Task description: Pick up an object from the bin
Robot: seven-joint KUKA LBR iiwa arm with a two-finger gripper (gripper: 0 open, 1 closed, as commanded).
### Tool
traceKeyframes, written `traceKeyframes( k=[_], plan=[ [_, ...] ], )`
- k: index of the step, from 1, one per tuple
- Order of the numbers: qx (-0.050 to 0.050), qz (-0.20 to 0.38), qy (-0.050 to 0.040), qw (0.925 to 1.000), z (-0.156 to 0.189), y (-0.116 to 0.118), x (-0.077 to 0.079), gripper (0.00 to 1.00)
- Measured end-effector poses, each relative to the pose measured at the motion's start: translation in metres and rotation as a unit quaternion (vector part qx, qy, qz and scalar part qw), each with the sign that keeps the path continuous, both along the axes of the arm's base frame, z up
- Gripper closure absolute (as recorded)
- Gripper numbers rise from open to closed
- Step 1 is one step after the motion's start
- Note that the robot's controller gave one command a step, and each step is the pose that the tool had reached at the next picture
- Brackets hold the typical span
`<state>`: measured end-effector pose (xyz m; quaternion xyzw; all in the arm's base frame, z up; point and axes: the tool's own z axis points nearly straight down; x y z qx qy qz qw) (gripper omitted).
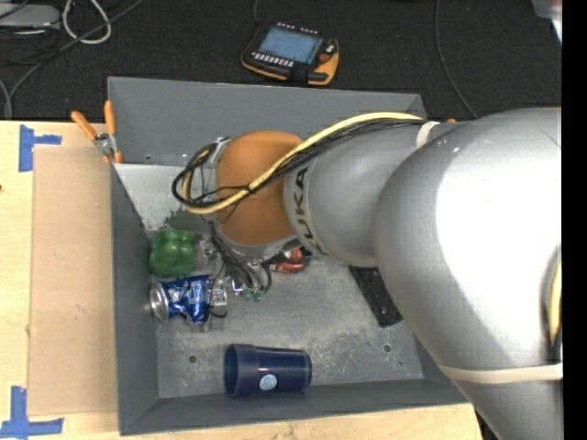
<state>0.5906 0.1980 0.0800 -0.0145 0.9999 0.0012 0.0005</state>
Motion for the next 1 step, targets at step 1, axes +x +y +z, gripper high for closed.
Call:
traceKeyframes(
  k=[1],
  plan=[
    [-0.003, 0.141, -0.0022, 0.99, -0.0052, -0.0029, 0.0033, 0.0]
  ],
)
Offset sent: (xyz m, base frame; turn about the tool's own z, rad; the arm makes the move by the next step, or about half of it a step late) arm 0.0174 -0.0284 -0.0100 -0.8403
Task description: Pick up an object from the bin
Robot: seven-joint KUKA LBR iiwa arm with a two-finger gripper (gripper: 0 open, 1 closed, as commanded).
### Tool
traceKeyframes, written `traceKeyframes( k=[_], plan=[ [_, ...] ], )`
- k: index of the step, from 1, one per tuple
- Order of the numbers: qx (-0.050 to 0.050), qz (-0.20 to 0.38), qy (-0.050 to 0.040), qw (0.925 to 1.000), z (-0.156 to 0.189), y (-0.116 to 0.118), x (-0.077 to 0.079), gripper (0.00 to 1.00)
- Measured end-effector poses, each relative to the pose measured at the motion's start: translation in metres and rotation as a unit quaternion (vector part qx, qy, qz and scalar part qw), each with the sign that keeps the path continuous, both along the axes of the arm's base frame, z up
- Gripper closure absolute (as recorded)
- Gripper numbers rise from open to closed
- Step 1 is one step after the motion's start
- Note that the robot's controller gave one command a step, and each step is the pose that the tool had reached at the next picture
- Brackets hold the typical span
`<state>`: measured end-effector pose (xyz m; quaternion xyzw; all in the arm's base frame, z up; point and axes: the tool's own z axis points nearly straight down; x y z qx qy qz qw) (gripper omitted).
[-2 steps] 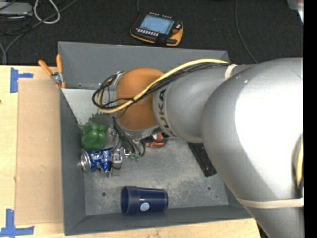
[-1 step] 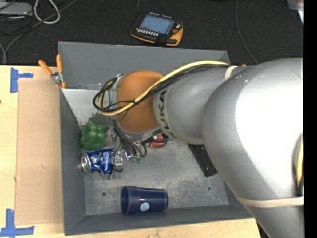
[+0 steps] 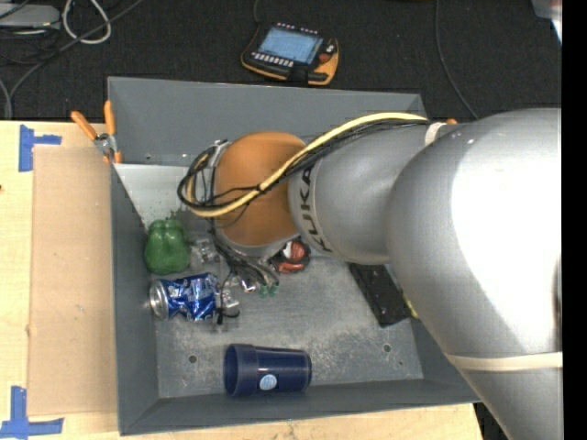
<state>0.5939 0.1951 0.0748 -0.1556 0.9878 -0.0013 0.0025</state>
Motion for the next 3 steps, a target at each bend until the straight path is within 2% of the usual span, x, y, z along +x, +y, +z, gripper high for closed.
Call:
traceKeyframes(
  k=[1, 2, 3],
  plan=[
    [0.001, 0.07, 0.0017, 0.9976, -0.0026, -0.0102, 0.0061, 0.0],
    [0.002, 0.049, 0.002, 0.9988, 0.0004, -0.0115, 0.004, 0.0],
    [0.0, 0.088, 0.001, 0.9961, -0.0035, -0.0188, 0.0072, 0.0]
  ],
)
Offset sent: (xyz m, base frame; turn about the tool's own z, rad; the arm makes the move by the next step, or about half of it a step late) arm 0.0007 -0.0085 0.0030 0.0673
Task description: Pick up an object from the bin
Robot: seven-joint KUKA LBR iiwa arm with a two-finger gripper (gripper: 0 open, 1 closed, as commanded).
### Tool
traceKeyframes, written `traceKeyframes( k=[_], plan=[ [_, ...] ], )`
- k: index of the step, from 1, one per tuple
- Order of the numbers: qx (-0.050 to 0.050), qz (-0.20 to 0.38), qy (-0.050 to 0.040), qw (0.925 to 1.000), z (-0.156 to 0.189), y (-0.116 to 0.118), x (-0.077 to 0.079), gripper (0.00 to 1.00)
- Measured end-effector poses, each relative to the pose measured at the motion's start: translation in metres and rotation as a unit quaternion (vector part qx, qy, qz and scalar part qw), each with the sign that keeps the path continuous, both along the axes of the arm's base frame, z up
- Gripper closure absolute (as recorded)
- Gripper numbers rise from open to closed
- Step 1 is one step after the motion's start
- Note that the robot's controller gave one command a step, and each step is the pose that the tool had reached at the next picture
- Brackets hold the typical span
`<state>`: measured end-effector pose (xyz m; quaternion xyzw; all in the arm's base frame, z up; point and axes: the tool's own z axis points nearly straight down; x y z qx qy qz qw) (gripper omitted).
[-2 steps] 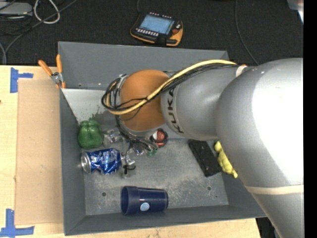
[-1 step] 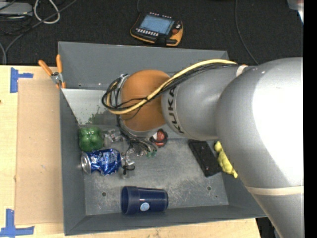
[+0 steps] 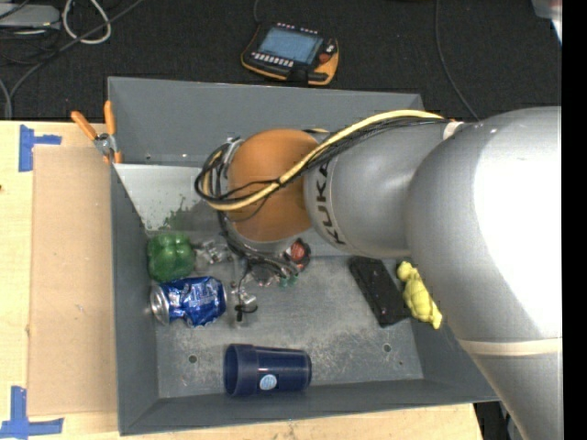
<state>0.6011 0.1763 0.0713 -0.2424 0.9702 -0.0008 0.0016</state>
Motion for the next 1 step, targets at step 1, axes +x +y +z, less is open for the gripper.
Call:
traceKeyframes(
  k=[1],
  plan=[
    [0.001, -0.109, 0.0018, 0.994, -0.0015, -0.0045, -0.0049, 1.0]
  ],
)
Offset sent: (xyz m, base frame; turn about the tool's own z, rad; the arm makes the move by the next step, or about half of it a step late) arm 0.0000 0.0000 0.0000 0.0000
